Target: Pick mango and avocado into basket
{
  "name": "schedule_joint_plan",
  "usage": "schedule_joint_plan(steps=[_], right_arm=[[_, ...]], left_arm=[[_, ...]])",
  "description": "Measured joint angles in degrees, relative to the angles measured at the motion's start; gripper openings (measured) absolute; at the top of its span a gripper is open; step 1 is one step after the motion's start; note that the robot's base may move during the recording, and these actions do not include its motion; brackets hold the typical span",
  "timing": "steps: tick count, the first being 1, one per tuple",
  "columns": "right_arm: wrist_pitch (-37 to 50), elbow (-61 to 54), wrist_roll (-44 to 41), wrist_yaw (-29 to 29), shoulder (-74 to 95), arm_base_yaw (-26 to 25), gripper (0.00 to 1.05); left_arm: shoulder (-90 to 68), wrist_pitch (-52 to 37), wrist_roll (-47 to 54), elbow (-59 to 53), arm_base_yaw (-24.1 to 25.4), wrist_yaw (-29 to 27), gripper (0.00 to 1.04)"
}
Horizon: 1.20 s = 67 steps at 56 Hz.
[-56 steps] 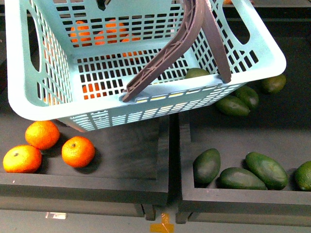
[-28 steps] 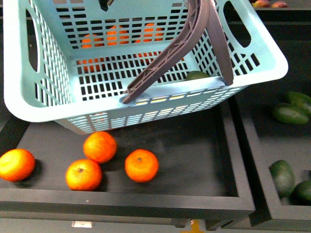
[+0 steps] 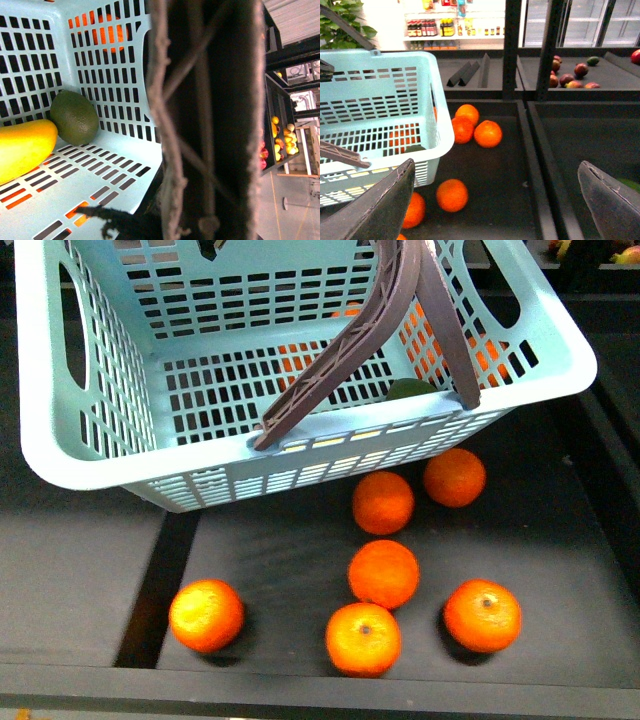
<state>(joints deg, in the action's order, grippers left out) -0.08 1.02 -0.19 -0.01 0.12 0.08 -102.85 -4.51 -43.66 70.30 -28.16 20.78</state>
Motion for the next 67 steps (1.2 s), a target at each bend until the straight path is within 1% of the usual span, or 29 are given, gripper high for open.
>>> schedule_joint_plan(steps=[30, 36, 38, 39, 40, 41, 42, 43, 44, 45, 48, 51, 54, 67], right_arm=[[0.0, 0.0, 0.02, 0.26, 0.04, 0.0, 0.96], [0.0, -0.02, 0.02, 0.31, 0.04, -0.04, 0.96], [0.0, -0.02, 0.02, 0.22, 0.04, -0.04, 0.96], [0.0, -0.02, 0.02, 0.15, 0.04, -0.04, 0.96], [0.0, -0.02, 0.02, 0.11, 0.04, -0.04, 0.96], [0.0, -0.02, 0.02, 0.07, 0.04, -0.04, 0.96], [0.0, -0.02, 0.02, 0.17, 0.04, -0.04, 0.96], [0.0, -0.02, 0.02, 0.17, 0.04, -0.04, 0.96], [0.0, -0.02, 0.02, 0.2, 0.04, -0.04, 0.96], [0.0, -0.02, 0.02, 0.22, 0.04, -0.04, 0.96], [0.0, -0.02, 0.02, 0.11, 0.04, -0.04, 0.96], [0.0, -0.02, 0.02, 0.02, 0.04, -0.04, 0.96], [0.0, -0.02, 0.02, 0.0, 0.04, -0.04, 0.96], [0.0, -0.02, 0.02, 0.04, 0.04, -0.04, 0.96]], left_arm=[[0.0, 0.0, 0.15, -0.04, 0.24, -0.37, 0.05], [0.0, 0.0, 0.28, -0.07, 1.09, -1.77, 0.05], [0.0, -0.28, 0.13, -0.07, 0.83, -3.8, 0.05], [0.0, -1.14, -0.85, -0.07, 0.28, -7.43, 0.05], [0.0, -1.6, -1.66, -0.07, -0.02, -9.57, 0.05], [-0.09, -2.25, -3.67, -0.07, -0.63, -12.9, 0.05], [-0.37, -2.56, -6.71, -0.02, -1.09, -18.49, 0.05], [-0.74, -2.71, -11.1, 0.17, -1.75, -25.31, 0.05], [-0.96, -2.78, -12.72, 0.28, -1.88, -27.5, 0.05], [-1.36, -2.95, -15.06, 0.52, -1.97, -30.84, 0.05], [-2.58, -3.02, -21.49, 1.84, -1.49, -36.59, 0.05], [-4.44, -2.99, -25.42, 3.87, -0.09, -39.6, 0.05], [-5.99, -2.82, -27.78, 5.29, 1.18, -40.35, 0.05], [-12.48, -0.68, -36.39, 8.85, 4.79, -39.08, 0.05]])
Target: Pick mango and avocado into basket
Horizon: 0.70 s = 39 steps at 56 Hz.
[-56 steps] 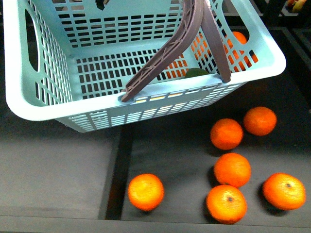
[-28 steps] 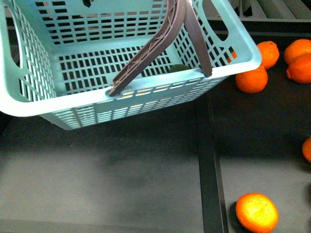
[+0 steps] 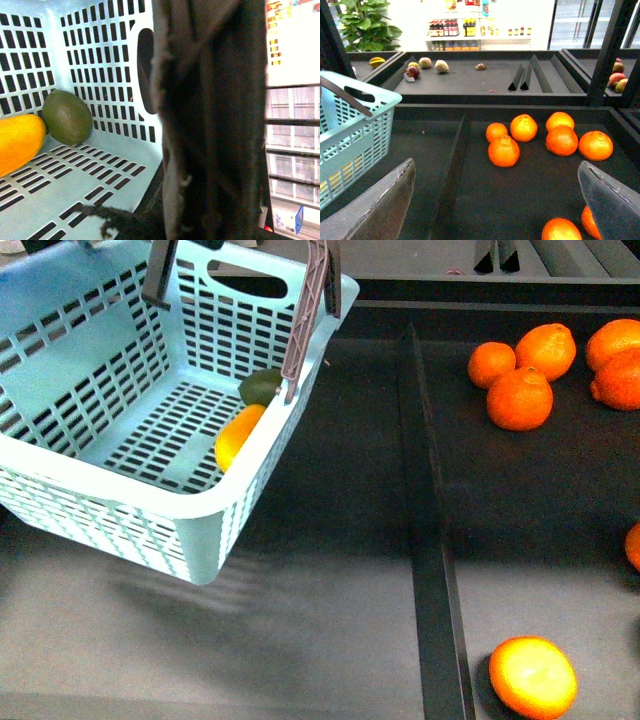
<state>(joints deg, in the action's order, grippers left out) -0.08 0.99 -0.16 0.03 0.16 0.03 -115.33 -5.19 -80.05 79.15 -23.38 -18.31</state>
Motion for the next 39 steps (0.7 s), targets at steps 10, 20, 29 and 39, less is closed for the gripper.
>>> schedule_joint_plan(steps=[10, 20, 29, 39], right_arm=[[0.0, 0.0, 0.0, -0.07, 0.0, 0.0, 0.96], [0.0, 0.0, 0.0, -0.02, 0.0, 0.0, 0.96], [0.0, 0.0, 0.0, -0.02, 0.0, 0.0, 0.96], [0.0, 0.0, 0.0, -0.02, 0.0, 0.0, 0.96]], left_arm=[[-3.48, 1.6, -5.29, 1.16, 0.85, 0.74, 0.05], [-4.7, 1.44, -7.52, 1.2, 1.27, 1.77, 0.05], [-4.7, 0.74, -8.57, -0.83, 1.49, 1.73, 0.05], [-4.07, -3.41, -9.46, -4.87, 1.62, 2.34, 0.07]])
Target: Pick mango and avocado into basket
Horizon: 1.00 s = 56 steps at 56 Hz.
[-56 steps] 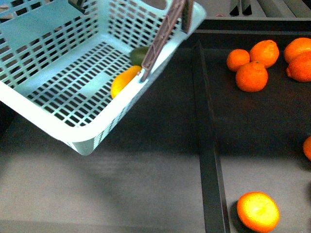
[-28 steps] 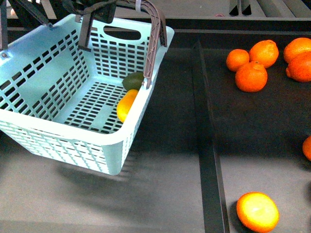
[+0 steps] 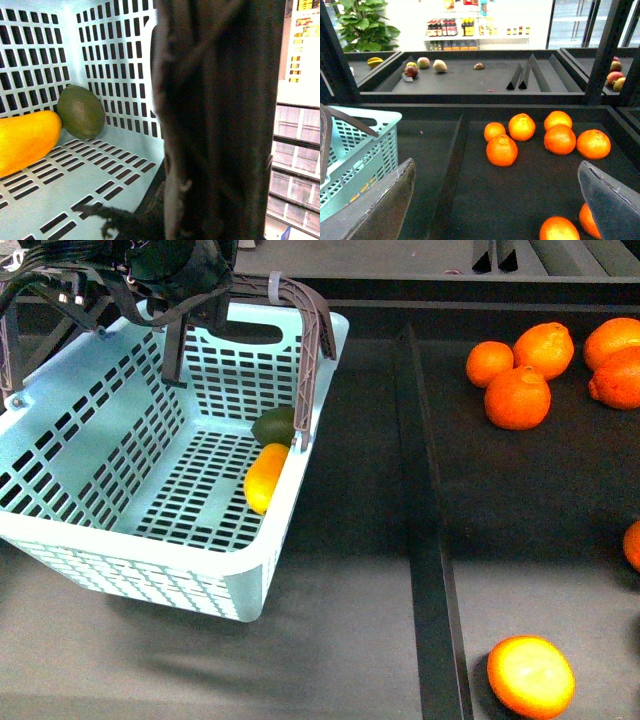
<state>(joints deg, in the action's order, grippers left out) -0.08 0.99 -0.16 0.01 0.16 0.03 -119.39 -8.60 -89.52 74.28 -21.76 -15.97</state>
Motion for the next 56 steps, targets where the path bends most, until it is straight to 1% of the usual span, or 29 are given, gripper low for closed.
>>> schedule_joint_plan(steps=[5, 6, 14, 18, 23, 24, 26, 30, 37, 38, 40, 42, 43, 44, 45, 47, 50, 51, 53, 56], right_arm=[[0.0, 0.0, 0.0, 0.0, 0.0, 0.0, 0.96], [0.0, 0.0, 0.0, 0.0, 0.0, 0.0, 0.96], [0.0, 0.0, 0.0, -0.02, 0.0, 0.0, 0.96], [0.0, 0.0, 0.0, -0.02, 0.0, 0.0, 0.96], [0.0, 0.0, 0.0, 0.0, 0.0, 0.0, 0.96], [0.0, 0.0, 0.0, 0.0, 0.0, 0.0, 0.96], [0.0, 0.0, 0.0, 0.0, 0.0, 0.0, 0.96], [0.0, 0.0, 0.0, 0.0, 0.0, 0.0, 0.96], [0.0, 0.0, 0.0, 0.0, 0.0, 0.0, 0.96], [0.0, 0.0, 0.0, 0.0, 0.0, 0.0, 0.96], [0.0, 0.0, 0.0, 0.0, 0.0, 0.0, 0.96], [0.0, 0.0, 0.0, 0.0, 0.0, 0.0, 0.96], [0.0, 0.0, 0.0, 0.0, 0.0, 0.0, 0.96], [0.0, 0.0, 0.0, -0.02, 0.0, 0.0, 0.96], [0.0, 0.0, 0.0, -0.02, 0.0, 0.0, 0.96], [0.0, 0.0, 0.0, -0.02, 0.0, 0.0, 0.96], [0.0, 0.0, 0.0, 0.0, 0.0, 0.0, 0.96], [0.0, 0.0, 0.0, 0.0, 0.0, 0.0, 0.96], [0.0, 0.0, 0.0, 0.0, 0.0, 0.0, 0.96], [0.0, 0.0, 0.0, 0.0, 0.0, 0.0, 0.96]], left_arm=[[1.25, -2.32, 0.44, -2.86, 0.04, 0.92, 0.3], [1.38, -2.45, 0.48, -3.06, 0.04, 0.96, 0.32], [3.61, -4.48, 0.61, -5.22, 0.17, 0.48, 0.57], [5.9, -5.01, 0.61, -7.13, 0.37, -1.01, 0.71], [11.65, -4.81, 0.81, -11.37, 0.94, -3.56, 0.96], [12.87, -4.28, 1.07, -12.22, 1.03, -4.11, 0.98], [14.97, -3.21, 1.18, -13.66, 1.2, -5.62, 0.95], [18.99, -1.05, 1.31, -16.06, 1.16, -7.91, 0.96], [20.39, -1.46, 2.12, -16.48, 1.03, -7.87, 0.96], [20.26, -5.09, 6.38, -17.77, 1.16, -6.82, 0.93], [20.26, -16.59, 14.36, -21.9, 1.75, -4.11, 0.86], [20.44, -27.45, 27.06, -26.67, 2.36, -2.32, 0.78], [20.59, -29.88, 28.57, -27.89, 2.54, -1.95, 0.77], [21.05, -34.25, 35.89, -30.29, 2.93, -1.27, 0.73], [21.62, -38.05, 40.17, -32.57, 3.37, -0.79, 0.7], [23.41, -44.24, 52.72, -36.65, 4.42, -0.09, 0.62], [27.1, -49.66, 66.77, -41.33, 6.1, 1.05, 0.52], [29.07, -50.77, 72.17, -43.15, 6.95, 1.49, 0.46], [32.44, -51.74, 79.41, -46.56, 8.39, 2.6, 0.35], [35.65, -51.89, 84.11, -51.08, 9.86, 4.24, 0.21]])
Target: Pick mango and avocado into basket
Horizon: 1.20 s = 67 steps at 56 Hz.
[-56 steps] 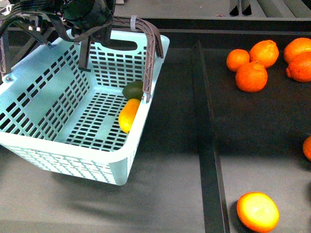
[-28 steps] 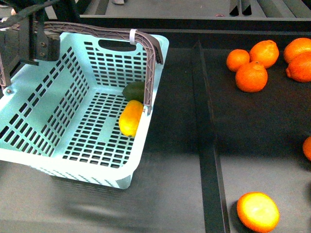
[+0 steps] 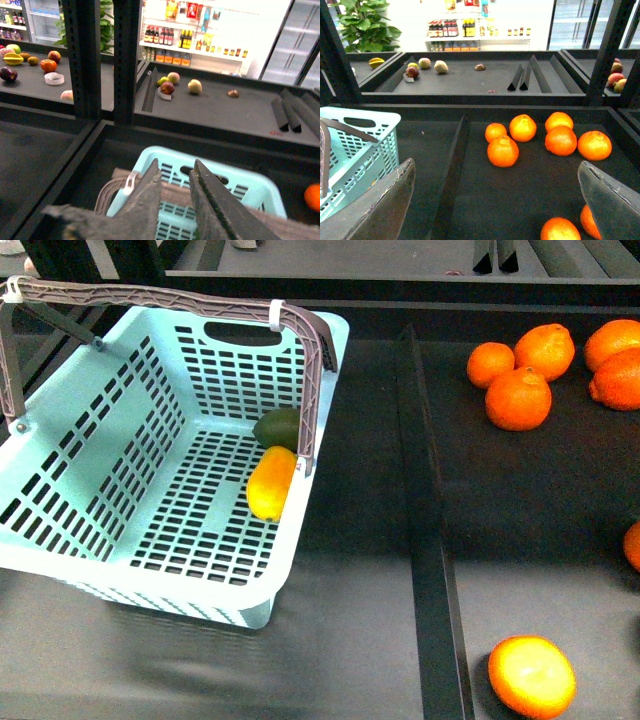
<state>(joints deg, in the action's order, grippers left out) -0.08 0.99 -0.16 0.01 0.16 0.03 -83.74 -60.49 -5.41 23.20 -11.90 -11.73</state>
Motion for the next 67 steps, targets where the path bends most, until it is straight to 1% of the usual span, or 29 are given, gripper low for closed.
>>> schedule_joint_plan(steps=[3, 4, 11, 15, 22, 24, 25, 28, 41, 48, 67], right_arm=[[0.0, 0.0, 0.0, -0.02, 0.0, 0.0, 0.96], [0.0, 0.0, 0.0, 0.0, 0.0, 0.0, 0.96], [0.0, 0.0, 0.0, 0.0, 0.0, 0.0, 0.96], [0.0, 0.0, 0.0, 0.0, 0.0, 0.0, 0.96], [0.0, 0.0, 0.0, -0.02, 0.0, 0.0, 0.96], [0.0, 0.0, 0.0, 0.0, 0.0, 0.0, 0.96], [0.0, 0.0, 0.0, 0.0, 0.0, 0.0, 0.96], [0.0, 0.0, 0.0, -0.02, 0.0, 0.0, 0.96], [0.0, 0.0, 0.0, 0.0, 0.0, 0.0, 0.96], [0.0, 0.0, 0.0, 0.0, 0.0, 0.0, 0.96], [0.0, 0.0, 0.0, -0.02, 0.0, 0.0, 0.96]], left_arm=[[3.41, 0.02, 2.73, -4.22, 1.36, 1.7, 0.05], [4.22, 0.02, 2.86, -4.96, 1.66, 1.97, 0.02], [10.84, 1.16, 4.17, -9.94, 3.85, 4.11, 0.02], [12.94, -1.14, 4.35, -14.58, 5.46, 5.46, 0.02], [21.59, 4.02, 4.55, -18.12, 7.13, 7.28, 0.02], [24.52, 6.19, 4.59, -18.97, 9.22, 10.38, 0.02], [25.42, 6.91, 4.63, -19.23, 9.94, 11.08, 0.02], [28.68, 9.42, 4.7, -20.09, 11.43, 11.19, 0.02], [39.8, 18.51, 4.76, -21.86, 11.65, 11.72, 0.02], [47.41, 25.2, 4.76, -22.38, 11.65, 11.72, 0.02], [61.42, 38.25, 4.76, -22.38, 11.65, 11.72, 0.02]])
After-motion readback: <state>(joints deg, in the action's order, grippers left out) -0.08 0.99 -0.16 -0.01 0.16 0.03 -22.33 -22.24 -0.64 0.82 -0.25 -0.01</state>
